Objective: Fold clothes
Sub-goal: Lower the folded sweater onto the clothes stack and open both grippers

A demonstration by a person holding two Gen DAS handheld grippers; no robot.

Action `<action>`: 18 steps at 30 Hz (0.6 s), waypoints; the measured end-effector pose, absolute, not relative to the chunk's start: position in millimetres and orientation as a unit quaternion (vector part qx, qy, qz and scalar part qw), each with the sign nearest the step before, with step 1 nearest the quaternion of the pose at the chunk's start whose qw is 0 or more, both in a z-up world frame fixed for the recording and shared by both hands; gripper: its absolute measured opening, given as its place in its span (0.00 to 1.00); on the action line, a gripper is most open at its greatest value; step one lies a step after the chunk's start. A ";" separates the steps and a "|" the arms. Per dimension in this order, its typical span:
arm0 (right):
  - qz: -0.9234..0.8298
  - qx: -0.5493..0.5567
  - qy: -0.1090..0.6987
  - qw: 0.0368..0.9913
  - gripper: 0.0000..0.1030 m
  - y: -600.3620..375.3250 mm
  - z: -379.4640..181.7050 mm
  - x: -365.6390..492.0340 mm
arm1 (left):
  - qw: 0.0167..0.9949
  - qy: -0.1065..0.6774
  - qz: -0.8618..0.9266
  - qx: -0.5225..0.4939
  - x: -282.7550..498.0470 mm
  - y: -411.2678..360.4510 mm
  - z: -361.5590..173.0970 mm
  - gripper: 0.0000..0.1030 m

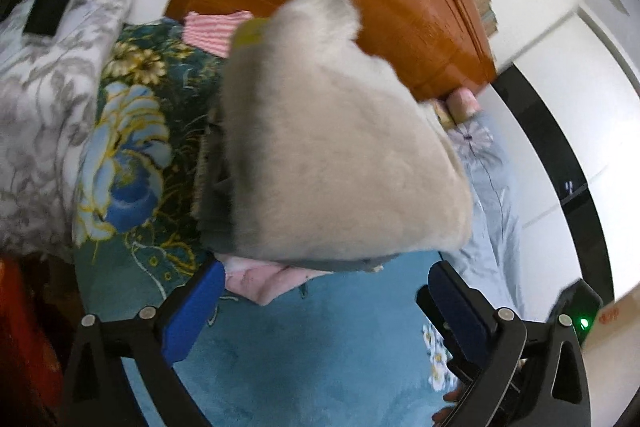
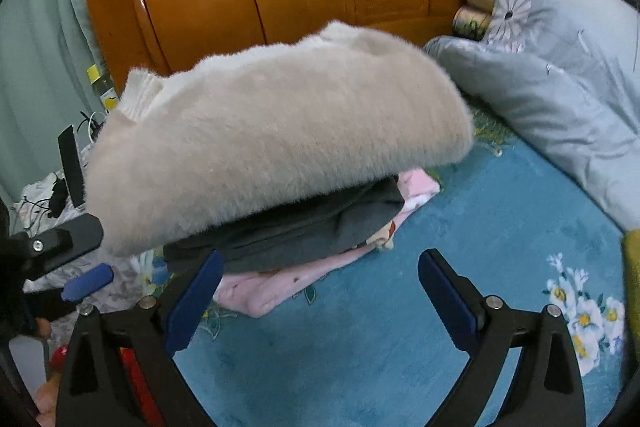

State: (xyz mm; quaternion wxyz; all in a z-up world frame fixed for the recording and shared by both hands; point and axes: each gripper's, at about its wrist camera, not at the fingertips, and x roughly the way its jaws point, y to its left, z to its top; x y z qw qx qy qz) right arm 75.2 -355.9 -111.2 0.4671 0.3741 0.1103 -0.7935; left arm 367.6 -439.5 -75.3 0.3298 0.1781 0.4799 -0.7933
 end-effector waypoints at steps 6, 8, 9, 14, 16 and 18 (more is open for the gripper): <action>-0.810 0.345 0.122 0.458 1.00 -361.4 -112.3 89.6 | 0.335 0.461 -0.796 0.204 361.6 -435.5 -85.4 1.00; -0.813 0.340 0.124 0.455 1.00 -361.8 -112.3 91.5 | 0.335 0.454 -0.799 0.210 359.7 -434.6 -86.7 1.00; -0.815 0.340 0.126 0.452 1.00 -361.7 -112.7 91.5 | 0.334 0.451 -0.800 0.210 359.0 -434.4 -87.2 1.00; -0.823 0.340 0.130 0.437 1.00 -360.3 -113.5 91.2 | 0.323 0.454 -0.806 0.198 357.7 -436.1 -88.8 1.00; -0.826 0.338 0.129 0.432 1.00 -358.4 -112.7 91.5 | 0.325 0.454 -0.807 0.195 356.8 -436.2 -89.4 1.00; -0.828 0.334 0.133 0.431 1.00 -358.4 -112.1 93.2 | 0.326 0.456 -0.805 0.198 355.3 -437.3 -91.5 1.00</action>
